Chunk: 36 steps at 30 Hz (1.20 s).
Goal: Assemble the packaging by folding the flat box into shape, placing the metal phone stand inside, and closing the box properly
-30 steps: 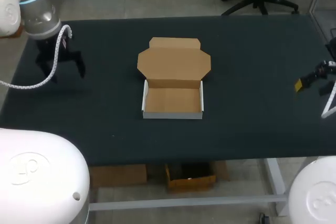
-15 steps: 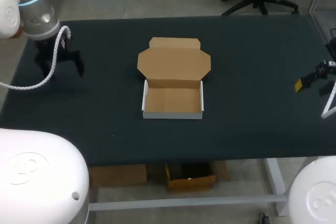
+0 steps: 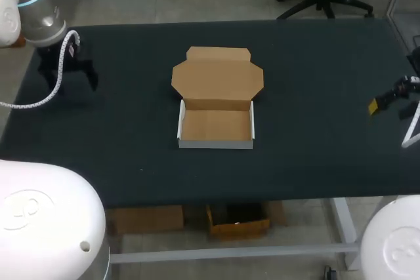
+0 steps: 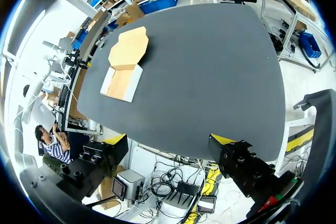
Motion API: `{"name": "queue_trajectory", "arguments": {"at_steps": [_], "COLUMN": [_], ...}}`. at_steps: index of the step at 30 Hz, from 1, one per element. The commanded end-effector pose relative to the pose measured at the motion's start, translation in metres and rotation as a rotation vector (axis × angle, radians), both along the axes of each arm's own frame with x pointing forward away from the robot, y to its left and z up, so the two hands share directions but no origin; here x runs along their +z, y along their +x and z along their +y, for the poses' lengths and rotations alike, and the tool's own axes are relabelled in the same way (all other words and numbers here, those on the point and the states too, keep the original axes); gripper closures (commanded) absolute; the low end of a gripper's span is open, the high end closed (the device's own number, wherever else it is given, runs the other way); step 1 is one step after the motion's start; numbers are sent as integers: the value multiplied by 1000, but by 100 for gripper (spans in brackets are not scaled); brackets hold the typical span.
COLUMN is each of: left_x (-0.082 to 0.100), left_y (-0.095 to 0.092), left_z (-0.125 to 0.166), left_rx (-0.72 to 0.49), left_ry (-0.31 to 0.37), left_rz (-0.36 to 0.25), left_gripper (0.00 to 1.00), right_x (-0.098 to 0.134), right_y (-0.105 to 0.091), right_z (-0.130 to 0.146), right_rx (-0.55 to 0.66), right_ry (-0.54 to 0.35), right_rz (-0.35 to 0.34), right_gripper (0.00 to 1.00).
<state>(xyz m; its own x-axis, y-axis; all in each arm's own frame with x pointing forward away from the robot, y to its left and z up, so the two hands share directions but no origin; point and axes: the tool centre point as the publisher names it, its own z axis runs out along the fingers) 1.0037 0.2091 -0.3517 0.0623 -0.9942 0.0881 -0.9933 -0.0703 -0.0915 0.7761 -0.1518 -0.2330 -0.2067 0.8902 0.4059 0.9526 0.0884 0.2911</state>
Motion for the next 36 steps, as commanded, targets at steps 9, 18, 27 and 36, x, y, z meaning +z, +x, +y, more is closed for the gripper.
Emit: {"name": "queue_trajectory", "arguments": {"at_steps": [9, 18, 27, 36], "left_x": [-16, -20, -27, -38], "left_y": [43, 61, 80, 101], "left_z": [14, 20, 26, 37], "left_rx": [-34, -61, -95, -104], "left_ry": [-1, 14, 37, 46], "left_rz": [32, 22, 7, 15], "left_gripper": [0, 0, 0, 0], "right_x": [2, 2, 2, 2], "right_y": [-1, -1, -1, -1], "right_z": [-1, -1, -1, -1], "right_rx": [2, 2, 2, 2], "right_ry": [1, 1, 1, 1], "right_rz": [3, 3, 3, 3], "right_gripper": [0, 0, 0, 0]}}
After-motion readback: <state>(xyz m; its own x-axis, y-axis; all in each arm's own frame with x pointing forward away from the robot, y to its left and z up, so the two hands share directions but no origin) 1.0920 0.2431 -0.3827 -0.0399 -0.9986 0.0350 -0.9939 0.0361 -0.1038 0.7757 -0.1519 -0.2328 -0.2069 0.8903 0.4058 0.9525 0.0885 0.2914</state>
